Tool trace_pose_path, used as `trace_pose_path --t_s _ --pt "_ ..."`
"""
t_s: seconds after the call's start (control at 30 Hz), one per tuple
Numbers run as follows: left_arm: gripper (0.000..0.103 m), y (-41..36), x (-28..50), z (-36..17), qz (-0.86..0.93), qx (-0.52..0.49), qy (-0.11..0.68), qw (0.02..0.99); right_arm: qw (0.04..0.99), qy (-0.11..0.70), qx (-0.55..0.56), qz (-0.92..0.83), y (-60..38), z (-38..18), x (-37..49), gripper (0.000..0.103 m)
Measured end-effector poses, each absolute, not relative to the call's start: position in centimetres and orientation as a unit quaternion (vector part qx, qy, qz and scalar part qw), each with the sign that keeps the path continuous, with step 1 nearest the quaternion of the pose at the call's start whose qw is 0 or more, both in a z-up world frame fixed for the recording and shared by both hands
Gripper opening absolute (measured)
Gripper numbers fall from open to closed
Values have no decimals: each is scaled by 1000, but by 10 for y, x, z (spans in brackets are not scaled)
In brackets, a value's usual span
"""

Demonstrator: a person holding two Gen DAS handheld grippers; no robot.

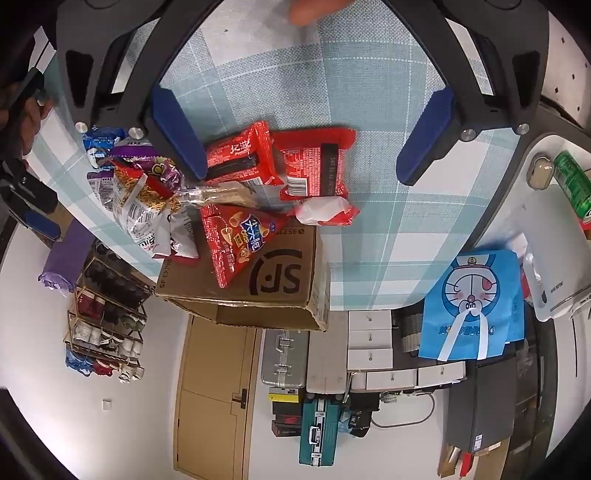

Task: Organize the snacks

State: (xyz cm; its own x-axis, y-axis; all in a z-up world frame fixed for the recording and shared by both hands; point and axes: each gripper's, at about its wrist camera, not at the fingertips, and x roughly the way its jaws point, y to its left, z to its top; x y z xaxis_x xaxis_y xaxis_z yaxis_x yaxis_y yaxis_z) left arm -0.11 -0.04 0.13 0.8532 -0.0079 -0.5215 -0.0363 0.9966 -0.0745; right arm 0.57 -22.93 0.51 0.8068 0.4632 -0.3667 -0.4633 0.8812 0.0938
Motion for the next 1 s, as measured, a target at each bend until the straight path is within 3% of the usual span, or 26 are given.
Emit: trace_pose_path --t_s 1.0 --pt "102 2 0 -1 6 -46 274 961 952 199 -20 233 -227 2 7 103"
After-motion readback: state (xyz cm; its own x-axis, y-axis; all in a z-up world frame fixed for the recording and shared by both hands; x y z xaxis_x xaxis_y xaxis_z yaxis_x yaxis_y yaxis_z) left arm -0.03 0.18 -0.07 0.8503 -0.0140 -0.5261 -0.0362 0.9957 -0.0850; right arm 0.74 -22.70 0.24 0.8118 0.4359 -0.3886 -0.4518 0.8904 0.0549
